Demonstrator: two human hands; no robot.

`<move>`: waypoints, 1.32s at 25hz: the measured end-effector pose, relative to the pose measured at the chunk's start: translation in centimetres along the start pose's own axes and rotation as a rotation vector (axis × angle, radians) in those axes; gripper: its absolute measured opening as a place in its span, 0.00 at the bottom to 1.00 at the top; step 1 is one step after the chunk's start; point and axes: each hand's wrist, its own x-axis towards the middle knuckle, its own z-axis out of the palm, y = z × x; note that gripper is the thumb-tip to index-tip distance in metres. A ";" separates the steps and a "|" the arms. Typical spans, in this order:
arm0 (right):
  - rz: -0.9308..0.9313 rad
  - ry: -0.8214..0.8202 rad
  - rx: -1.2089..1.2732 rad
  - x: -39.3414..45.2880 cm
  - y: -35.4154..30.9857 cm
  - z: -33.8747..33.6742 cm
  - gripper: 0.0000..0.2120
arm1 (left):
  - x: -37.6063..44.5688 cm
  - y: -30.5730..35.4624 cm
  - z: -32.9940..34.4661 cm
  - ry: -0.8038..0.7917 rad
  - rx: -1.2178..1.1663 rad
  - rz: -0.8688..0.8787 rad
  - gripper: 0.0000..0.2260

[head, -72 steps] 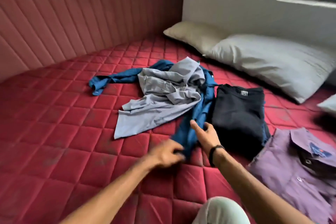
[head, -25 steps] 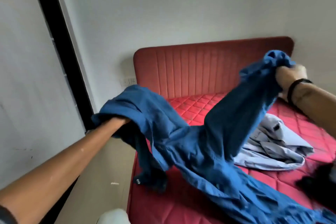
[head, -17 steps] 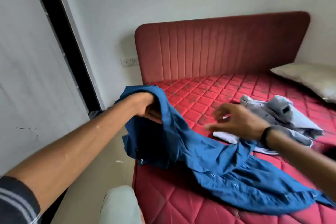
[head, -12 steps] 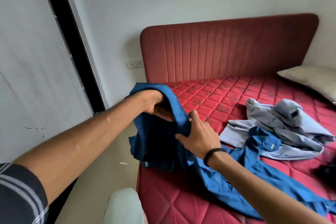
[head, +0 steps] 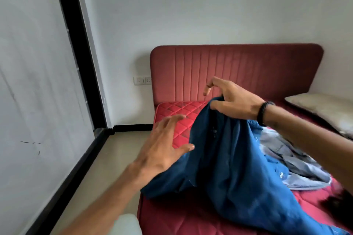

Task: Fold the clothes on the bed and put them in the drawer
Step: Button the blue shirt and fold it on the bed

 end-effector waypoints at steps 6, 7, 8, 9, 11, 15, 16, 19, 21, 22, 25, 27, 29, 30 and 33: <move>-0.065 -0.026 -0.230 1.5 -2.7 -6.6 0.15 | 0.6 0.8 3.9 0.190 -0.218 -0.102 0.17; -0.076 -0.021 -0.244 1.5 -2.6 -7.8 0.15 | 0.9 0.3 3.7 0.251 -0.211 -0.115 0.14; -0.094 -0.032 -0.267 1.5 -2.5 -8.9 0.14 | 1.6 -0.3 3.1 0.308 -0.191 -0.140 0.08; -0.115 -0.056 -0.292 1.4 -2.4 -10.0 0.12 | 2.3 -0.8 1.7 0.352 -0.184 -0.160 0.02; -0.136 -0.066 -0.328 1.2 -2.1 -12.5 0.11 | 4.5 -1.2 -2.7 0.409 -0.178 -0.119 0.05; -0.123 0.068 -0.314 1.0 -2.6 -17.9 0.09 | 8.7 1.5 -13.5 0.183 -0.236 0.153 0.08; -0.122 0.099 -0.290 0.8 -3.3 -19.1 0.10 | 9.8 2.3 -15.8 0.154 -0.256 0.175 0.09; -0.117 0.131 -0.223 -0.8 -5.5 -21.4 0.26 | 13.2 4.4 -21.5 0.319 -0.410 0.177 0.11; -0.177 0.103 -0.229 -1.9 -7.0 -21.8 0.29 | 14.8 6.2 -24.8 0.430 -0.529 0.158 0.06; -0.197 0.093 -0.241 -2.1 -7.3 -21.7 0.27 | 15.5 7.1 -26.2 0.481 -0.557 0.153 0.05; -0.193 0.215 -0.247 -1.1 -6.4 -22.2 0.14 | 17.1 9.2 -29.5 0.637 -0.567 0.167 0.06; -0.101 0.309 -0.163 -0.4 -5.3 -23.3 0.09 | 17.6 10.3 -31.0 0.728 -0.563 0.185 0.09; 0.030 0.370 -0.034 -0.4 -5.3 -24.5 0.09 | 17.8 11.4 -32.1 0.789 -0.517 0.206 0.13; 0.070 0.406 0.064 -0.7 -5.5 -25.2 0.09 | 17.8 12.0 -32.4 0.803 -0.500 0.222 0.15; 0.155 0.438 0.458 -2.0 -6.8 -28.3 0.07 | 17.3 13.6 -34.0 0.849 -0.425 0.283 0.15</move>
